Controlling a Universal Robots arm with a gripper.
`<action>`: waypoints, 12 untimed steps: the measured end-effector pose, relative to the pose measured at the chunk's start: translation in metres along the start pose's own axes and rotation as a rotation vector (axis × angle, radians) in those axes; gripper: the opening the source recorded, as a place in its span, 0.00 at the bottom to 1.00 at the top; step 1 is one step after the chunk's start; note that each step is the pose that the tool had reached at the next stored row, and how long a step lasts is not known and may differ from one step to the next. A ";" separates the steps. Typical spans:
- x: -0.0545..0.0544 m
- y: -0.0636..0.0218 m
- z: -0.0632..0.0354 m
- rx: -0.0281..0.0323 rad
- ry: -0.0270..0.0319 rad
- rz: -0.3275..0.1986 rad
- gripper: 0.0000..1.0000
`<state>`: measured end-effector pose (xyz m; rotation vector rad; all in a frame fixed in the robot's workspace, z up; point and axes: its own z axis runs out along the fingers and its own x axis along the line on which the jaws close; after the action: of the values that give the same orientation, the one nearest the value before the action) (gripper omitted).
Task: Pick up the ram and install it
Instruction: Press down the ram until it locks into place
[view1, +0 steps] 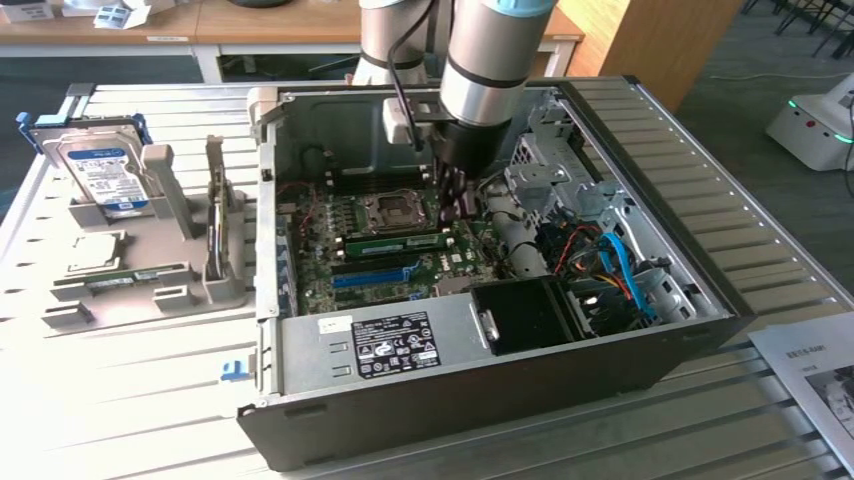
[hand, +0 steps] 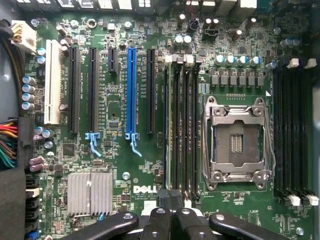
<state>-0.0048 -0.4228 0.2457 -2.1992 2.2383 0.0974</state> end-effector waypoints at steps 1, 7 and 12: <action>0.000 0.0000 0.0008 0.0000 0.0001 0.000 0.10; 0.000 -0.0002 0.0055 0.0000 0.0001 0.000 0.10; 0.000 -0.0003 0.0069 0.0000 0.0003 0.000 0.10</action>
<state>-0.0048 -0.4229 0.2388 -2.1993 2.2385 0.0971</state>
